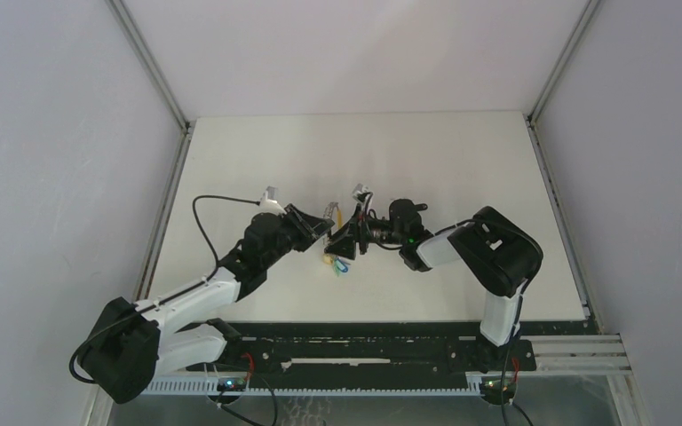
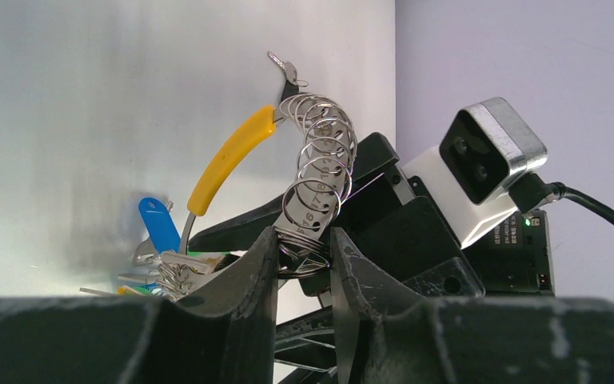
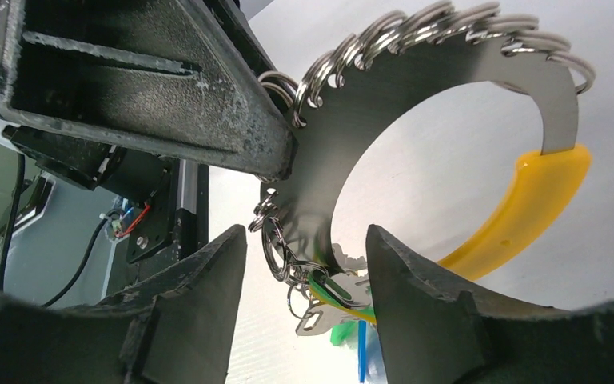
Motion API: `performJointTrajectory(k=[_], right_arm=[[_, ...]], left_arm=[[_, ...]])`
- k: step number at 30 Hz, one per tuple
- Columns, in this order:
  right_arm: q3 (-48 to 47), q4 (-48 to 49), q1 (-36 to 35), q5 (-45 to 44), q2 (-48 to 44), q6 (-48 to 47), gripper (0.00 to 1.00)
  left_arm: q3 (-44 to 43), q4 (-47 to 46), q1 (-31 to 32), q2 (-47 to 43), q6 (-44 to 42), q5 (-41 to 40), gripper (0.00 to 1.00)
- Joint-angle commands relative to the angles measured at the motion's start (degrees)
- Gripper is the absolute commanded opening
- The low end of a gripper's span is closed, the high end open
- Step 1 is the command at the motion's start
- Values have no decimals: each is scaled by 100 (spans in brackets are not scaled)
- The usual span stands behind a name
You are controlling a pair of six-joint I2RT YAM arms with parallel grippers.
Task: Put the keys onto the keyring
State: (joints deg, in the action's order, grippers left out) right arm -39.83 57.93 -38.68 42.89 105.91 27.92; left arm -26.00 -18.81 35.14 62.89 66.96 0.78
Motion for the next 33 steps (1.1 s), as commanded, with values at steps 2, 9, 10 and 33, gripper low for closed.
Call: performJointTrajectory(k=[2, 9, 10, 33], right_arm=[[-209, 446, -26, 155, 65, 16, 54], [-214, 554, -39, 119, 88, 65, 50], [-210, 553, -47, 94, 88, 63, 53], [-239, 662, -82, 250, 163, 97, 25]], left_arm=[[7, -448, 37, -22, 99, 79, 0], [94, -456, 38, -38, 165, 16, 0], [118, -469, 37, -52, 188, -14, 0], [173, -380, 46, -256, 264, -149, 0]])
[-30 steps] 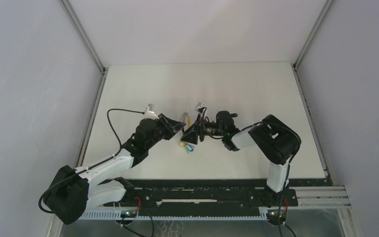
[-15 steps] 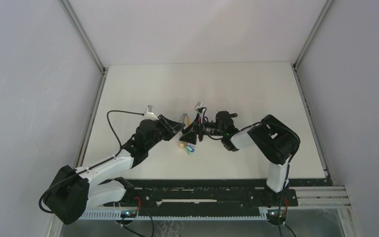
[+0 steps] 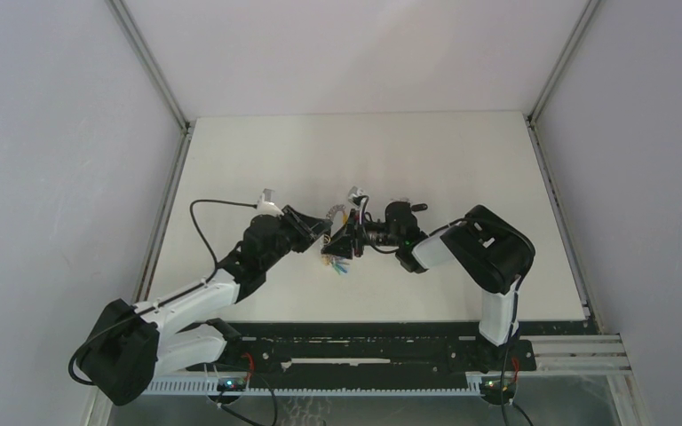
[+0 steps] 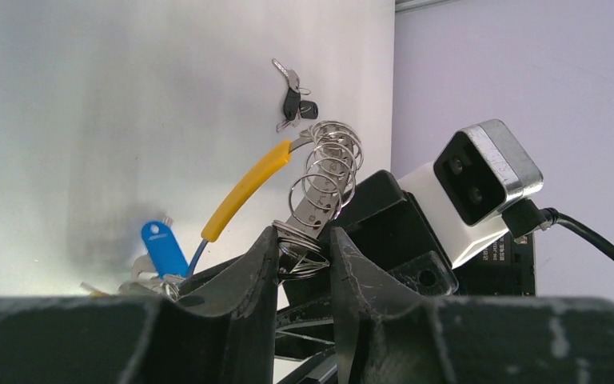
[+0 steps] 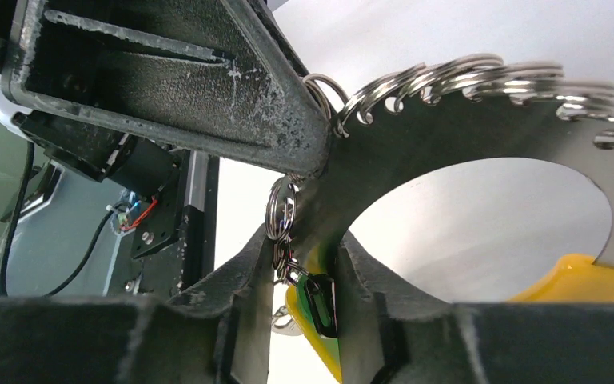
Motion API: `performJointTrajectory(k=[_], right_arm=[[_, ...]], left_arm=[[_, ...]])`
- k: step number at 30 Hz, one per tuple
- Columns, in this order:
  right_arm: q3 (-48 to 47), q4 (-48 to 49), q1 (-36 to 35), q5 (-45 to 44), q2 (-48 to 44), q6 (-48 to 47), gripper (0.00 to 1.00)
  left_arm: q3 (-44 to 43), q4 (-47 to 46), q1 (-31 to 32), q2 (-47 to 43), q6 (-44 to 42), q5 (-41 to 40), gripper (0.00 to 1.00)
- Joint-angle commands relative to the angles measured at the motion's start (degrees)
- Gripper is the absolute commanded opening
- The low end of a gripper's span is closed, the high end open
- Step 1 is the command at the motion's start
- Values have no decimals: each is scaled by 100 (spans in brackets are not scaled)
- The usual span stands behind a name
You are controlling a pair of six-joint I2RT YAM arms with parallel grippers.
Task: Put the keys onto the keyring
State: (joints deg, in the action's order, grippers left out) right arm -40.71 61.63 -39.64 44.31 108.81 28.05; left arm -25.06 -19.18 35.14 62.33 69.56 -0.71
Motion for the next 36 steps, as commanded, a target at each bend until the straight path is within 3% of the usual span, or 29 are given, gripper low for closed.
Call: performJointTrajectory(k=[1, 4, 11, 15, 20, 27, 36], right_arm=[[-130, 316, 36, 127, -163, 116, 22], [-9, 482, 113, 200, -284, 239, 16], [212, 508, 229, 234, -579, 270, 10], [285, 472, 257, 214, -695, 235, 10], [337, 422, 254, 144, -775, 190, 8], [385, 438, 242, 89, -833, 179, 8], [396, 351, 199, 26, -870, 130, 7]], left_arm=[[69, -265, 46, -229, -42, -11, 0], [53, 19, 50, -392, -256, -89, 3], [-4, 898, 16, -1185, -951, -298, 26], [-28, 1283, -33, -1472, -1332, 42, 37], [143, 1372, -158, -1670, -1393, 621, 38], [300, 876, -200, -1641, -1386, 1250, 46], [355, -90, -200, -876, -1106, 1831, 39]])
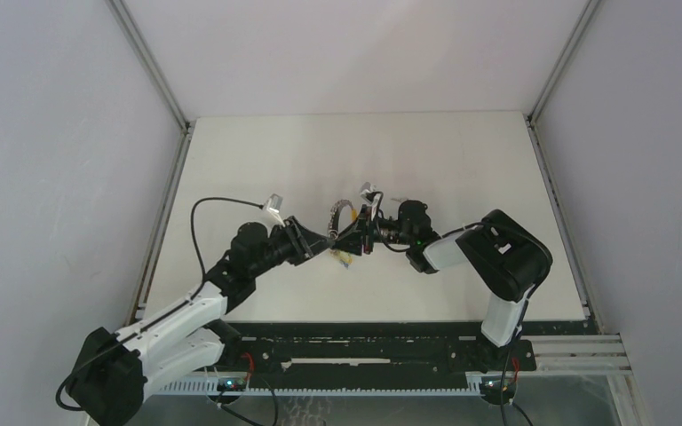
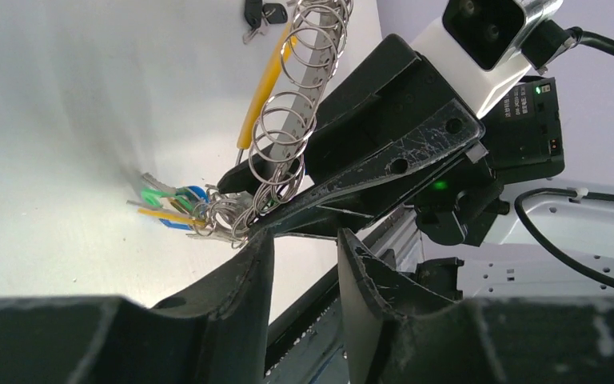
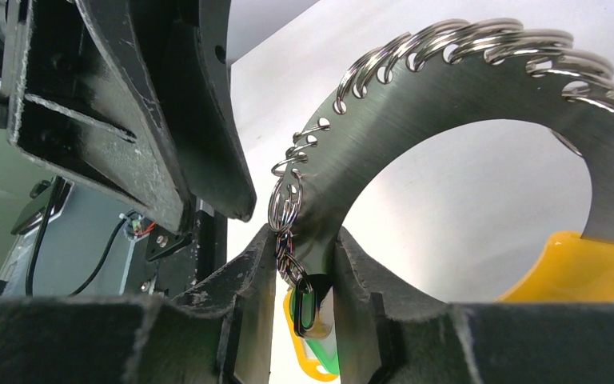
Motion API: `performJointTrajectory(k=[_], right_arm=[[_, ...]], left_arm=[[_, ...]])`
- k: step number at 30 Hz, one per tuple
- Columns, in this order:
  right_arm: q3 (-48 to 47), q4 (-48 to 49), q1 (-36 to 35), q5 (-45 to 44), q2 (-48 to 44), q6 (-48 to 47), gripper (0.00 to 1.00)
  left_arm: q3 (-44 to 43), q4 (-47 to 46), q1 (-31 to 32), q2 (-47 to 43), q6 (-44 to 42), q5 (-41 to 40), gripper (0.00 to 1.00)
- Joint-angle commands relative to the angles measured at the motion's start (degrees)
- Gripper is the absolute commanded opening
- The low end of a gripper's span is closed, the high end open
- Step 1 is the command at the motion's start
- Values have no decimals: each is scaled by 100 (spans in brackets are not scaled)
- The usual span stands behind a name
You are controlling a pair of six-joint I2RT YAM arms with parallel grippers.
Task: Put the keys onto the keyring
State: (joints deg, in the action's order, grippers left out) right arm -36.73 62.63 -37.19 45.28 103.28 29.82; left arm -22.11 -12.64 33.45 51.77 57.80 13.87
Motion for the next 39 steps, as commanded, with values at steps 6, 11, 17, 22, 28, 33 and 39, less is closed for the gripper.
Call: performJointTrajectory(k=[6, 11, 17, 22, 28, 33, 39], right_arm=[[-5, 40, -116, -116, -365, -197, 7], [26, -258, -202, -169, -506, -393, 6], [81, -545, -275, -212, -706, -563, 6], [82, -960, -253, -277, -855, -612, 6], [48, -1914, -77, -241, -1189, -461, 3], [-155, -3574, -12, -438, -1770, -765, 1], [-296, -4679, 268, -111, -2234, -736, 1]], left_arm=[[-206, -789, -39, 393, -61, 263, 31], [-412, -493, -209, 466, -278, 152, 26], [-547, -513, -529, 658, -399, 133, 26], [-778, -575, -717, 792, -558, 202, 29], [-920, -117, -737, 544, -1313, 1, 37], [-568, -136, -525, 268, -2204, -8, 46], [24, -767, 285, -187, -3100, -406, 49]])
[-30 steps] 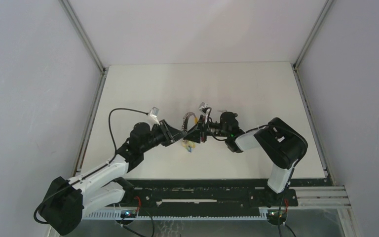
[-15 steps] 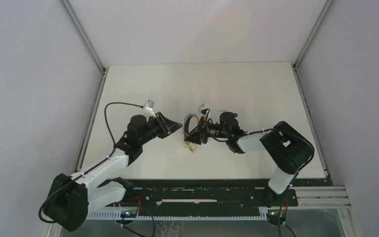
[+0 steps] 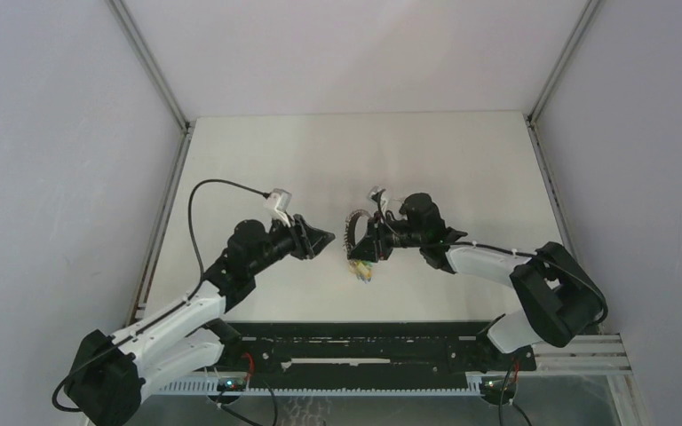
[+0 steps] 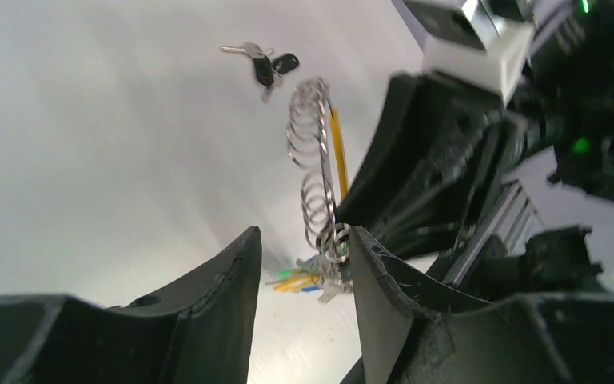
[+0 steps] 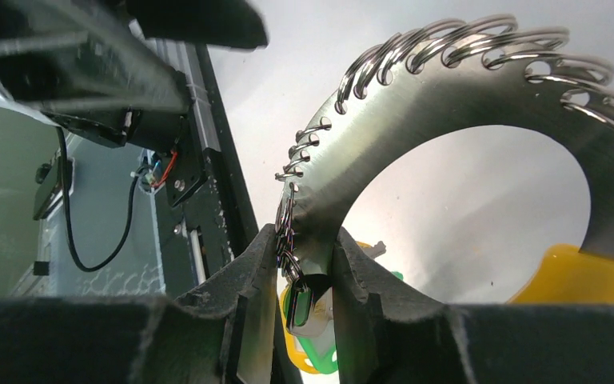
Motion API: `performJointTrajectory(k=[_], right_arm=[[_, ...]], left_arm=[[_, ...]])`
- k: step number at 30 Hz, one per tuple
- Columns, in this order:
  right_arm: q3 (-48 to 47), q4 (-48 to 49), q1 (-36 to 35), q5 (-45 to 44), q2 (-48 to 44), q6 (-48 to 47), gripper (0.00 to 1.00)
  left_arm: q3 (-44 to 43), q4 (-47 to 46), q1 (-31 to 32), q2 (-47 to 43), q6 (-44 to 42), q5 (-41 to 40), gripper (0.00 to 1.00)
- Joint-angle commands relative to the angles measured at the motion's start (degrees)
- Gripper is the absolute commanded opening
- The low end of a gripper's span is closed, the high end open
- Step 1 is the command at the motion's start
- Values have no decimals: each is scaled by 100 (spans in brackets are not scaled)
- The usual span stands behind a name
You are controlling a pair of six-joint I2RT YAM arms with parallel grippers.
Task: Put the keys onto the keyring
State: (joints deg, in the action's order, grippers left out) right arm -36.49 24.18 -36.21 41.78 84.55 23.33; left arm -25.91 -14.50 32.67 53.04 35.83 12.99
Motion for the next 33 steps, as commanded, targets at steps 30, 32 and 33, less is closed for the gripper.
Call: performJointTrajectory(k=[30, 32, 33], right_arm=[[-54, 4385, 689, 1912, 883, 4608, 0], [-51, 3847, 676, 1861, 752, 4268, 0], [-52, 3628, 661, 1827, 695, 4117, 0]], left_arm=[[1568, -3341, 962, -267, -2623, -641, 42], [1720, -3869, 961, -175, -2775, -617, 41], [1751, -4033, 961, -138, -2851, -593, 41]])
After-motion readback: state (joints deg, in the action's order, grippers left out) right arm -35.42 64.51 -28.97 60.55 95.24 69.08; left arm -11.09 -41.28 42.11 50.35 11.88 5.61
